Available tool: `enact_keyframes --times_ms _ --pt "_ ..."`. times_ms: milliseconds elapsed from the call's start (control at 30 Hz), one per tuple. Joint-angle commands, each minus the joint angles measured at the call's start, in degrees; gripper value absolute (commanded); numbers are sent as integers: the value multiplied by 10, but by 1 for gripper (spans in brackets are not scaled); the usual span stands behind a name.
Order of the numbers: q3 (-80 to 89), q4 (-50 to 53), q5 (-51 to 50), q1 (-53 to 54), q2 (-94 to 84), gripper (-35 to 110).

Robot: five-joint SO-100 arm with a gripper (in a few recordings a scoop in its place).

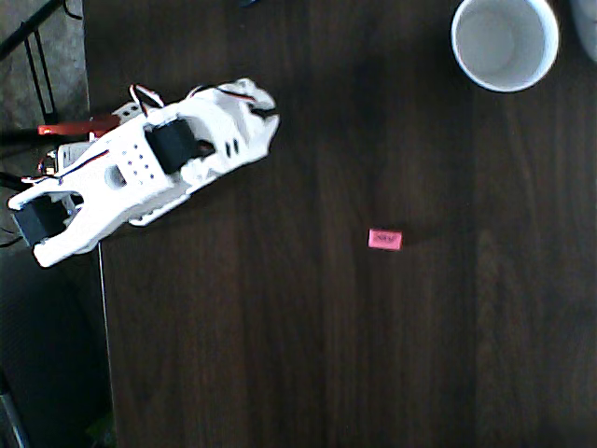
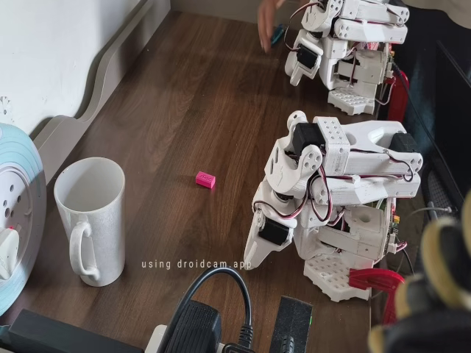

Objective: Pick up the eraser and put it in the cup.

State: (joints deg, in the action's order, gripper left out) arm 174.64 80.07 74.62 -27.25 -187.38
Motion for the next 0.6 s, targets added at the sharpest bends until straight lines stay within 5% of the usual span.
enact_keyframes --times_ms 0,367,567 --pt "5 25 39 -23 -12 2" --pt "4 35 110 12 -13 3" --pt "-41 49 66 40 -11 9"
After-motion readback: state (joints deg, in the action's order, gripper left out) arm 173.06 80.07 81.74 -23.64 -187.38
